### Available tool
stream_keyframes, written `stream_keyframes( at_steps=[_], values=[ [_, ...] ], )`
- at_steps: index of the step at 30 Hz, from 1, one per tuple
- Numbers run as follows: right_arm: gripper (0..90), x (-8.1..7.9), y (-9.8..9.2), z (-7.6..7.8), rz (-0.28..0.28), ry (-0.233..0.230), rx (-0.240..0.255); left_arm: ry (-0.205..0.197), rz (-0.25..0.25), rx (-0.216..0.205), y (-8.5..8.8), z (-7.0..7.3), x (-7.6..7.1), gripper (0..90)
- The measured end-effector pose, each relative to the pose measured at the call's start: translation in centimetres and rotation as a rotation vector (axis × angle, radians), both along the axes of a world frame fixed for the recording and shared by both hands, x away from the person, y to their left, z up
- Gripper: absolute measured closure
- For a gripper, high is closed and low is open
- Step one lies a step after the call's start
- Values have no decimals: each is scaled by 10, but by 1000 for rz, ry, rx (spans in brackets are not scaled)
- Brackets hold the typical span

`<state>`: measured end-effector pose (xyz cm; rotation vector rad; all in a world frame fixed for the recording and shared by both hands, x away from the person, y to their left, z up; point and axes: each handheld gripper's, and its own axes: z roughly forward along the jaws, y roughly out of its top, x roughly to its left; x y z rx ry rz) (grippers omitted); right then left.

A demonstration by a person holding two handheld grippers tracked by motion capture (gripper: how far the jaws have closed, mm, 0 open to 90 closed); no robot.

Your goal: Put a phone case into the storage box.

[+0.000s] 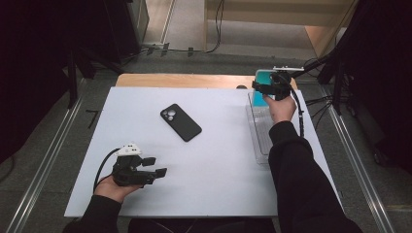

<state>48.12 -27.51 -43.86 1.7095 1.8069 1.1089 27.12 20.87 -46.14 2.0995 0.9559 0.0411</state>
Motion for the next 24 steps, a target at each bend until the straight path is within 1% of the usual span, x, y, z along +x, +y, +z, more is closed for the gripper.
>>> stream_keyframes(
  at_steps=[1, 4, 5, 8, 9, 12, 15, 19, 22, 24],
  values=[
    [160, 2, 0, -3, -1, 10, -9, 0, 1, 1, 0, 0, 0, 332],
    [159, 6, 2, -12, -4, 39, -2, 2, 3, -5, 0, -1, 1, 332],
    [159, 8, 3, -14, -3, 49, -9, 3, 1, -3, 0, -1, 1, 332],
    [159, 11, 4, -19, -9, 43, -32, 4, -1, 0, 0, -1, 2, 333],
    [157, 11, 4, -19, -16, 41, -29, 4, -1, 1, 0, -1, 2, 332],
    [155, 13, 2, -21, -20, 43, 7, 3, -6, 6, 0, -1, 2, 332],
    [153, 14, 2, -22, -29, 57, 14, 6, 0, 2, 0, -1, 2, 332],
    [147, 12, 4, -22, -20, 64, -7, 4, -6, 8, 0, -1, 2, 333],
    [145, 10, 6, -21, -3, 66, -23, 3, -8, 8, -1, -1, 1, 332],
    [145, 10, 6, -21, 1, 68, -21, 4, -10, 10, -1, -1, 1, 332]
  ],
)
